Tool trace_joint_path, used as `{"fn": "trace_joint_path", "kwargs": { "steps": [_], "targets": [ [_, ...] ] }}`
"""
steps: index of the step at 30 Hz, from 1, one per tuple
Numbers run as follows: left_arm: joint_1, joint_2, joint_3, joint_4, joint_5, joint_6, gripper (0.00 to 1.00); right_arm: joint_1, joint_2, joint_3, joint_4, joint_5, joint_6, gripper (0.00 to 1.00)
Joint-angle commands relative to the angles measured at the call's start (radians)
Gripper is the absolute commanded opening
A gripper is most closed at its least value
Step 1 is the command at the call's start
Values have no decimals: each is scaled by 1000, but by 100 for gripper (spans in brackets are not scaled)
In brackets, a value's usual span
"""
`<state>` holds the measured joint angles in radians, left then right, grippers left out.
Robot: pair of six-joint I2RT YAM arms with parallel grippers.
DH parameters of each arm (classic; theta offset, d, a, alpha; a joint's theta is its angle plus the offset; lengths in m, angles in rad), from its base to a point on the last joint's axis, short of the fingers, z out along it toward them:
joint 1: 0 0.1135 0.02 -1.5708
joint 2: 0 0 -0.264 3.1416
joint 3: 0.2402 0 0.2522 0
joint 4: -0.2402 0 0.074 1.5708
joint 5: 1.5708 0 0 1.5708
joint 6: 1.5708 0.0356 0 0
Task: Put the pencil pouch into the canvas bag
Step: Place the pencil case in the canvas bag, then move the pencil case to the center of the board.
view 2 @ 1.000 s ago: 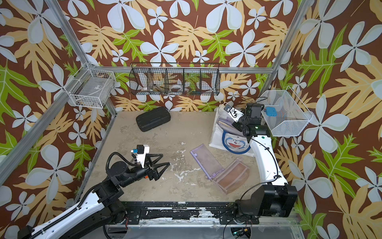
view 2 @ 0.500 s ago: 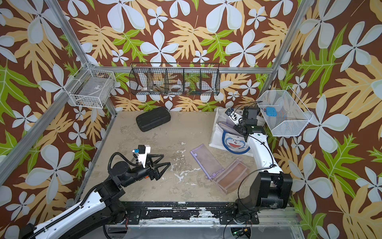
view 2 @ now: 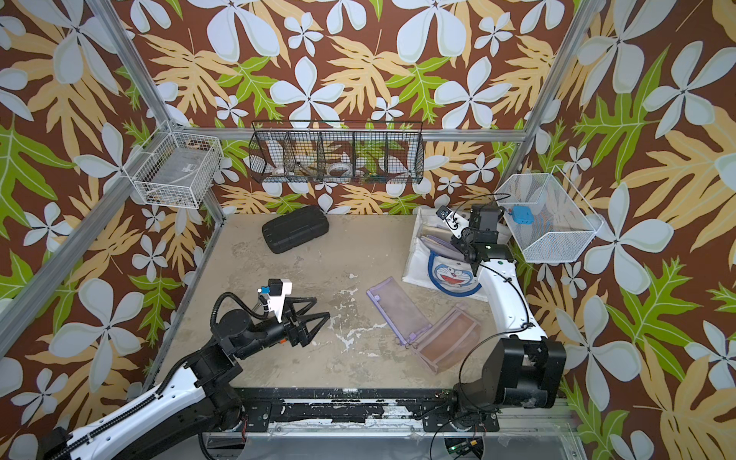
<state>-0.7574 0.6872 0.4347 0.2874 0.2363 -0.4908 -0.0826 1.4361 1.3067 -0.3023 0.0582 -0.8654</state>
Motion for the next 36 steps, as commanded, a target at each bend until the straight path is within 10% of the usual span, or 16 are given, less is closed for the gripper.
{"fn": "trace_joint_path", "kwargs": {
  "steps": [1,10,13,25,36],
  "targets": [
    [1,0,9,10,-14,3,92,1,-62,-6,28,-50,55,44],
    [1,241,106,-80,-7,-37,92,198,-221,21,-125,2,372,50],
    [-14,365,110,-45,2,-122,92,288,-285,-44,-130,-7,540,100],
    [-144,862,266,97,-111,-451,81,412,-483,-304,-135,-106,1029,100],
    [-124,1205,638,-201,-342,-411,70,411,-442,-580,-92,-210,1089,100]
  ]
}}
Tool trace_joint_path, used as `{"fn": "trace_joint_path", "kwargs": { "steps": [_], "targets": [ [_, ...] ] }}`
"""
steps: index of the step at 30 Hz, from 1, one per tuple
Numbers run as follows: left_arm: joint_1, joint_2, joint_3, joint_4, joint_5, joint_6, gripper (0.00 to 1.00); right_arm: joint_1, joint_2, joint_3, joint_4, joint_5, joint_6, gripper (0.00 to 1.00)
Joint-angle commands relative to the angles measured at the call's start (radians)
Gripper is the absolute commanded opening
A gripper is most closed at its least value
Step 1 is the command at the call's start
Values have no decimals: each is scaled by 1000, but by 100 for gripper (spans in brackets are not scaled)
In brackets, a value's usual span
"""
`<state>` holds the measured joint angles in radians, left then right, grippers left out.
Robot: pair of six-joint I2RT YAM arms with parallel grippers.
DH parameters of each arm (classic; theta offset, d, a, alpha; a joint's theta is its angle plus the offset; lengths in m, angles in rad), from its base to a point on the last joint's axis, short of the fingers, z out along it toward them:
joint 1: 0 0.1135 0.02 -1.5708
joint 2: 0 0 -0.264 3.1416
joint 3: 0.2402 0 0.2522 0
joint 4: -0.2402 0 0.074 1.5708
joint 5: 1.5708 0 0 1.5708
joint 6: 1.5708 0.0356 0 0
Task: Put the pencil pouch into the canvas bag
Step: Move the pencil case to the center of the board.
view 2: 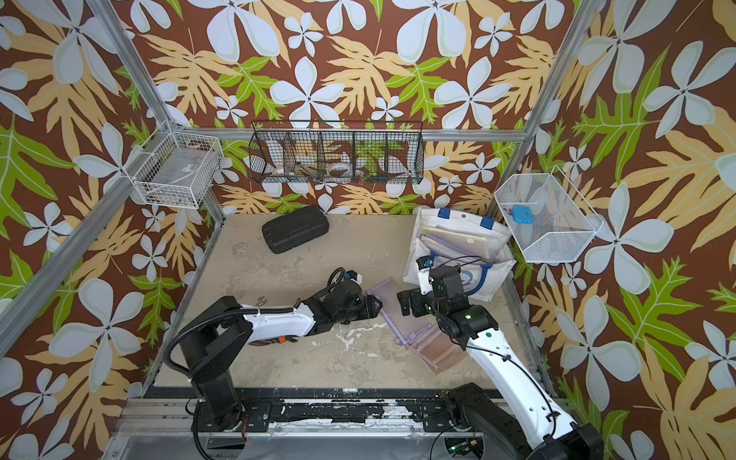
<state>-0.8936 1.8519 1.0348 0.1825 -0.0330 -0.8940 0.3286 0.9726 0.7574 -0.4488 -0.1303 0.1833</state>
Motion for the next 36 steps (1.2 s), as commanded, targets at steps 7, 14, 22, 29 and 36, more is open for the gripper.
{"fn": "trace_joint_path", "kwargs": {
  "steps": [7,14,22,29,36],
  "targets": [
    [56,112,114,-143,-81,14,65,-51,252,-79,243,-133,114,100],
    [64,72,47,-95,-45,24,62,-51,424,-110,351,-115,122,100],
    [77,-11,-67,-12,6,32,60,-32,542,-144,410,-185,146,98],
    [132,-69,-177,32,58,22,59,87,560,-167,463,-241,238,98],
    [197,-68,-244,52,85,-5,59,314,566,-177,557,-245,396,97]
  ]
}}
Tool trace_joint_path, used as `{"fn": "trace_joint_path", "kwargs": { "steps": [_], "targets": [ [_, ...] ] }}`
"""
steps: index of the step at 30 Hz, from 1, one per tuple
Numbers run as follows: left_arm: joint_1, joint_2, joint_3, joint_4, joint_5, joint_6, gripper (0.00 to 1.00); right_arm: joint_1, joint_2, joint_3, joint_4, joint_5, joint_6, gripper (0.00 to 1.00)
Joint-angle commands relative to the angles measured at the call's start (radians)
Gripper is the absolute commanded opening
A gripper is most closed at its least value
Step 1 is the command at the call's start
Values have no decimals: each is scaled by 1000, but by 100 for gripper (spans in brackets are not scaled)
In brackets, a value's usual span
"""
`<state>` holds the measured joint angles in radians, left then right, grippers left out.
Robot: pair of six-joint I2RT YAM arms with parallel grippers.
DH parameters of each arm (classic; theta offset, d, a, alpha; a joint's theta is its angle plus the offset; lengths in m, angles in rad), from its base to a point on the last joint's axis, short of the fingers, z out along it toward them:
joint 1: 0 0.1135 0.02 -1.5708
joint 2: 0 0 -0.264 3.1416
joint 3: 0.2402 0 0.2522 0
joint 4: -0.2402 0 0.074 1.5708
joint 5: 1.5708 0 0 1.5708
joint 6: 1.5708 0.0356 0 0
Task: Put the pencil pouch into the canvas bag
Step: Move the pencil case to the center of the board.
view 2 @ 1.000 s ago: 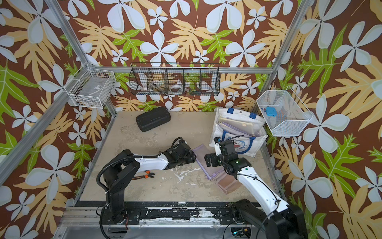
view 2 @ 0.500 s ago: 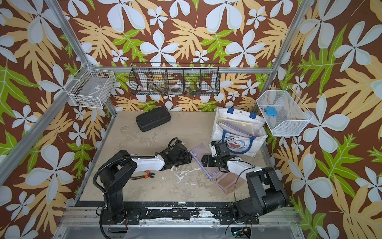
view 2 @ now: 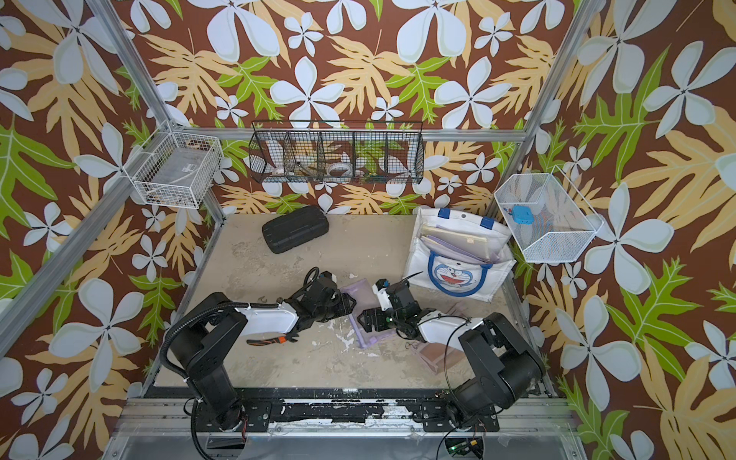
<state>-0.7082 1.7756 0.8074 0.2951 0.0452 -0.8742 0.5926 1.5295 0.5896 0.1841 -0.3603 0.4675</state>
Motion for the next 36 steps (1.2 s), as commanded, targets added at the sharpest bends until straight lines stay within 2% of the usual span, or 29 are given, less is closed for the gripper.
{"fn": "trace_joint_path", "kwargs": {
  "steps": [1,5,9,14,19,30,33,36],
  "targets": [
    [14,8,-20,-59,6,-25,59,68,6,-8,-66,-15,127,96],
    [15,7,-31,-64,-19,-21,56,95,-36,13,-107,13,121,96],
    [16,5,-47,-63,-36,-6,41,73,-124,9,-168,60,95,96],
    [15,-12,-62,-90,-56,36,41,-15,-159,-67,-132,29,94,95],
    [15,-46,-100,-99,-59,77,42,-29,-112,-71,-89,6,84,94],
    [-11,-19,-111,-61,45,59,42,-4,44,-30,44,-119,94,77],
    [-26,1,-101,-49,68,45,40,15,67,-22,69,-130,105,73],
    [-28,8,-101,-39,75,34,30,22,74,-20,83,-131,110,72]
  ]
}}
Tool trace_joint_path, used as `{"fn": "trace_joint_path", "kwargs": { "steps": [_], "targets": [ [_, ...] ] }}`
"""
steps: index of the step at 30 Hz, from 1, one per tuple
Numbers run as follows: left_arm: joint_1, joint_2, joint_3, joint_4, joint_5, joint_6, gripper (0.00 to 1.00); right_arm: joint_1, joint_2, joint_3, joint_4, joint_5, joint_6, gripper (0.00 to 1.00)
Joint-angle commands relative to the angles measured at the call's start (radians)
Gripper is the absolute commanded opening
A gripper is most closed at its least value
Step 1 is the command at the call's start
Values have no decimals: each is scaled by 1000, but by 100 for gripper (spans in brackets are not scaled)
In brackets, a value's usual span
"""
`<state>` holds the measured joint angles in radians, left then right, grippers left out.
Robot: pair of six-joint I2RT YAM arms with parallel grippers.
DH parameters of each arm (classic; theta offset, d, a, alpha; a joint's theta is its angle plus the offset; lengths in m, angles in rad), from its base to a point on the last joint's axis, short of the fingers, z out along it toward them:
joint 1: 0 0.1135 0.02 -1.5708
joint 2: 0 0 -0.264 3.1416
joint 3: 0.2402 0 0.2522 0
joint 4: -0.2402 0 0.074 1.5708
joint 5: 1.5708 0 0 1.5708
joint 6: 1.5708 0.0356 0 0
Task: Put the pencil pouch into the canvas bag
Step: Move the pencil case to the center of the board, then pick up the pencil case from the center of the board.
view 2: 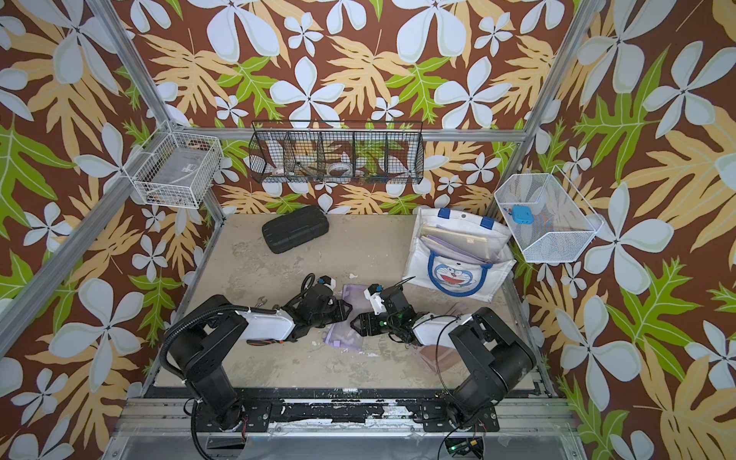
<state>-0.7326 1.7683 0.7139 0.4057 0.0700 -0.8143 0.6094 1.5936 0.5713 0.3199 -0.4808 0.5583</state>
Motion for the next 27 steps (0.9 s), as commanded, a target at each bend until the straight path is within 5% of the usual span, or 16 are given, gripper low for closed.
{"fn": "trace_joint_path", "kwargs": {
  "steps": [1,6,19,27],
  "targets": [
    [-4,12,-7,-153,44,-24,26,6,8,-4,-53,-6,17,71],
    [5,-30,-9,-177,17,-16,0,6,-14,-8,-81,16,-2,70],
    [121,-499,-97,-132,82,72,0,-9,-487,92,-304,8,-107,91],
    [118,-705,-139,142,212,29,0,-10,-504,225,-300,-106,-126,90]
  ]
}}
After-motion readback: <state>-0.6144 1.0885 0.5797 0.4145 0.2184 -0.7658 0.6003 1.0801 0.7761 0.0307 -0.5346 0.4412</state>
